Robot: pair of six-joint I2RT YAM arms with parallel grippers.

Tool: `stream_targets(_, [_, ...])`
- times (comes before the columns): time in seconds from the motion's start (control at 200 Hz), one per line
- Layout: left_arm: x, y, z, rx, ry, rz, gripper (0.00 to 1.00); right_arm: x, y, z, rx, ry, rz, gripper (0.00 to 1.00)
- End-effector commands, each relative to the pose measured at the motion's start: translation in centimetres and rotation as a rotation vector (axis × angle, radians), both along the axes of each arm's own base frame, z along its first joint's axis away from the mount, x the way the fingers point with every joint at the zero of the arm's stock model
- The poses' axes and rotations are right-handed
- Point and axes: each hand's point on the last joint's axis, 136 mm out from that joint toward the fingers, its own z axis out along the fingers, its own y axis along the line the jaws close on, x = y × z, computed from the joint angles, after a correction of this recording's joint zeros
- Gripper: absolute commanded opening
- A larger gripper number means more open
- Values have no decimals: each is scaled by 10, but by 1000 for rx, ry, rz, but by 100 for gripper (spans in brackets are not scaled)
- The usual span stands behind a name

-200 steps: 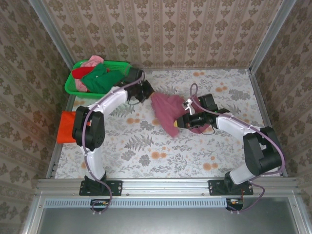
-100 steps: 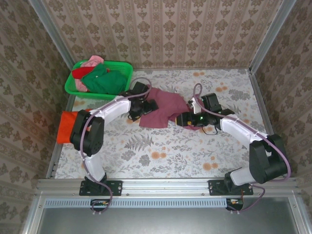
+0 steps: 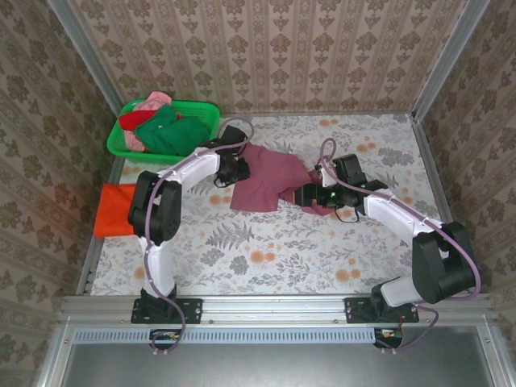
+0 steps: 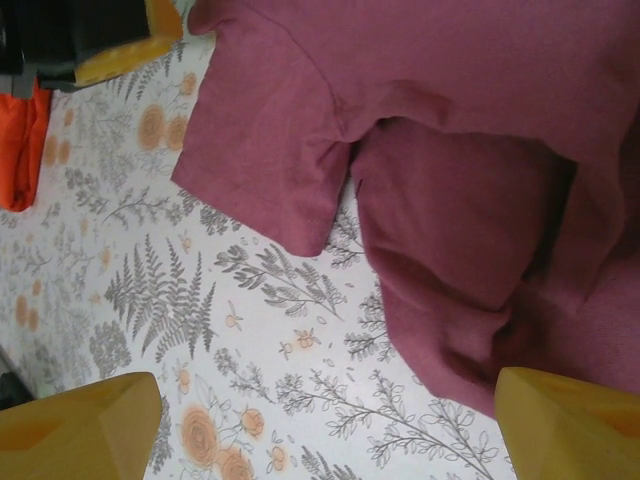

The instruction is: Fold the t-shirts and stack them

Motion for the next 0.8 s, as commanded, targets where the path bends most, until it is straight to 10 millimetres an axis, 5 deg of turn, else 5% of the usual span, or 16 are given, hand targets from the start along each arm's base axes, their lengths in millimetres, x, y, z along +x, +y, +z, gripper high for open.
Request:
stream_targets(0.0, [-28, 3, -20, 34, 117, -28, 17, -1, -13, -3, -50, 0, -61, 87])
stream_targets(0.205, [-60, 5, -41, 40, 185, -37, 14, -3, -35, -4, -102, -19, -159, 87])
stream_targets(0.545, [-147, 47, -58, 93, 288, -1, 15, -16, -138, -31, -212, 192, -714, 78])
stream_targets(0.795, [-195, 69, -62, 92, 328, 75, 16, 6, -127, -43, -130, 248, -664, 78])
